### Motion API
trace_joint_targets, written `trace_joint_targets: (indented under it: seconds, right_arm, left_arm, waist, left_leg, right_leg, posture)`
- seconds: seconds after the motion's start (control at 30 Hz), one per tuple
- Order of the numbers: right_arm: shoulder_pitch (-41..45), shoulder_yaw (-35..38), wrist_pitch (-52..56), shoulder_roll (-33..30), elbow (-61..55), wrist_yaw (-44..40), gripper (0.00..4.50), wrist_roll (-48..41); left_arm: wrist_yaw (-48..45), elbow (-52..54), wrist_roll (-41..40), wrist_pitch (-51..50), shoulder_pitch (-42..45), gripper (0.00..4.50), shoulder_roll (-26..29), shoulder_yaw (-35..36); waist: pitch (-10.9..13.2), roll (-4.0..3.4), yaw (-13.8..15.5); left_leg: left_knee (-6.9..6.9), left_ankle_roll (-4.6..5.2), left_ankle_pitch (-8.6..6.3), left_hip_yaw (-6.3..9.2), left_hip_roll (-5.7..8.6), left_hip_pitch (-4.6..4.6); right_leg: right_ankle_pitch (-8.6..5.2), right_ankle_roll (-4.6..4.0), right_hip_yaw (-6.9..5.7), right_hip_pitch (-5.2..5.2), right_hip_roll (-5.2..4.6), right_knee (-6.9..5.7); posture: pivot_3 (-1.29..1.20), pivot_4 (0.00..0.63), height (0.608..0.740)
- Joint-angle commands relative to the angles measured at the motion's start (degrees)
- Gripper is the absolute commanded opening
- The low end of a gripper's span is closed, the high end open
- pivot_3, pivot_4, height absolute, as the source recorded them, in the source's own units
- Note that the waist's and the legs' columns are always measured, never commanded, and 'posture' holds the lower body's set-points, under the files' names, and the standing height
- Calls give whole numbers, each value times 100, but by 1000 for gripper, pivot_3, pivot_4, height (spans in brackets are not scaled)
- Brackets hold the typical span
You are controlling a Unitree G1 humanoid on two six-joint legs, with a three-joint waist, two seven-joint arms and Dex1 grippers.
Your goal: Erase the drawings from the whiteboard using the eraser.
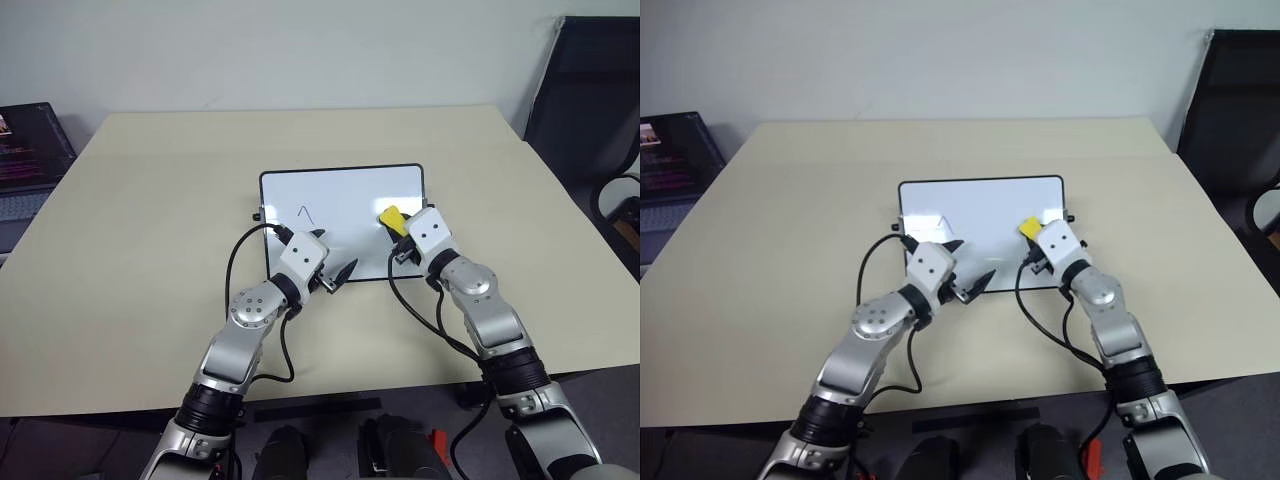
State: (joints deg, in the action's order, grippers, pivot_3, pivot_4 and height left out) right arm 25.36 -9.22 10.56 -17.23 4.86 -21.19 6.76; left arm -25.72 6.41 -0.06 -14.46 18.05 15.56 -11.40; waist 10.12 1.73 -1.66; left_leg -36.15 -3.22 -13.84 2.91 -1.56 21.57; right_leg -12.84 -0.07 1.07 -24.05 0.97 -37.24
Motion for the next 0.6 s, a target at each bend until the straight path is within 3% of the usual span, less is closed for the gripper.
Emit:
trace_joint_targets:
  seconds: [0.03, 0.4, 0.6]
  right_arm:
    - [-336, -35, 380, -168, -358, -124, 1222, 90]
    - [-810, 158, 698, -375, -994, -103, 1222, 13]
    - [-705, 499, 20, -64, -1043, 2, 1222, -463]
  left_arm:
    - [21, 274, 8, 71, -21, 4500, 3, 37]
    - [-43, 287, 9, 138, -94, 4500, 4, -28]
    - [-63, 173, 10, 189, -34, 4500, 5, -7]
  waist:
    - [0, 0, 1]
    - [0, 0, -3]
    - [0, 1, -2]
  left_leg:
    - [0, 0, 0, -1, 0, -1]
    - [-5, 0, 0, -3, 1, -6]
    - [-5, 0, 0, -3, 2, -2]
  right_leg:
    - [0, 0, 1, 0, 0, 0]
    - [0, 1, 0, 4, 0, -4]
    - [1, 1, 0, 1, 0, -3]
  posture:
    - [0, 150, 740]
    - [0, 150, 740]
    - [0, 150, 740]
